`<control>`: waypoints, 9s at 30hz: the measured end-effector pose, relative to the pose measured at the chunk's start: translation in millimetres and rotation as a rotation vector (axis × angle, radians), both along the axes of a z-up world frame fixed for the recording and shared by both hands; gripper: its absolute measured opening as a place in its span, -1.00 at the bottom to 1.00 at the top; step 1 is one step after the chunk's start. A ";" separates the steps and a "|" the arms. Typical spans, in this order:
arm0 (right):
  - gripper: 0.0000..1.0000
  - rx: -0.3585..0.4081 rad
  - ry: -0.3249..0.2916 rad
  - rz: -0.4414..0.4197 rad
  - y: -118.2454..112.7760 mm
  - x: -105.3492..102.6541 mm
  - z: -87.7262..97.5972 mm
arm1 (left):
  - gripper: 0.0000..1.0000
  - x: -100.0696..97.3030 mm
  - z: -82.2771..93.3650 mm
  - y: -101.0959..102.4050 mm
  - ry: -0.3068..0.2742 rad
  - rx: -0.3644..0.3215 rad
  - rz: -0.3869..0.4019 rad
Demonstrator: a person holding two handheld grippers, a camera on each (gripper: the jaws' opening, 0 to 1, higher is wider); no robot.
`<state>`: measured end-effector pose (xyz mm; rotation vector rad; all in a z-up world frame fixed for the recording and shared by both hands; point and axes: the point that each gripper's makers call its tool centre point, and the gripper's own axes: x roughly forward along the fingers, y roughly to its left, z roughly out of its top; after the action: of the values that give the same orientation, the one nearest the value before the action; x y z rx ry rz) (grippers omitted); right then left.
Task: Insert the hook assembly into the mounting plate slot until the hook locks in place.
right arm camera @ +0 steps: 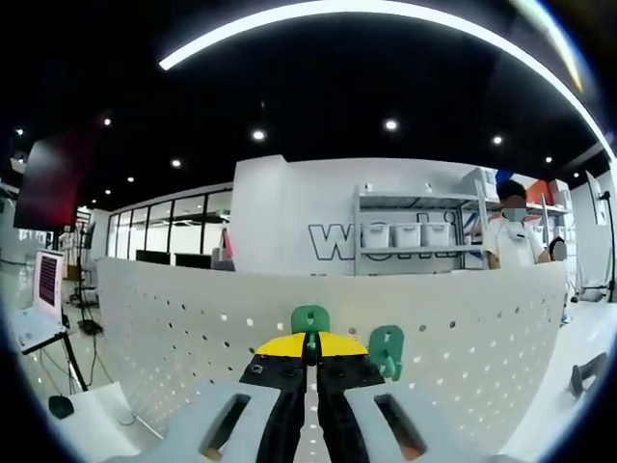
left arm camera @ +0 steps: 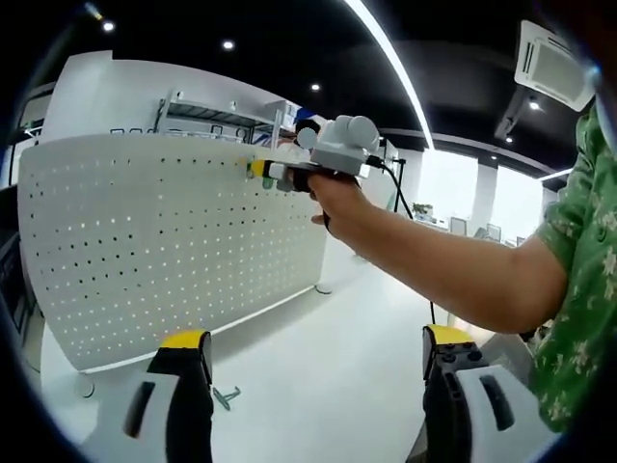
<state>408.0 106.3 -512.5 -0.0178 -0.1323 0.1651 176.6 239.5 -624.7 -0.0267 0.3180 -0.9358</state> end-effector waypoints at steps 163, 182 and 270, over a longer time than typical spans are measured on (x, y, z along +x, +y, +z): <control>-0.81 -0.113 0.071 -0.058 1.0 7.9 -21.3 | 0.77 6.6 -1.8 8.7 0.008 -0.023 0.001; -0.50 -0.097 0.075 -0.047 -0.9 -3.6 -32.4 | 0.78 3.8 -0.1 7.6 0.005 -0.022 0.000; -0.03 -0.101 0.303 0.154 46.3 -144.7 -146.3 | 0.76 -33.6 -2.6 6.8 0.000 0.017 0.016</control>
<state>263.2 152.7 -658.8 -0.0825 0.1778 0.3259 142.9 246.2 -627.3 -0.0131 0.3254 -0.9171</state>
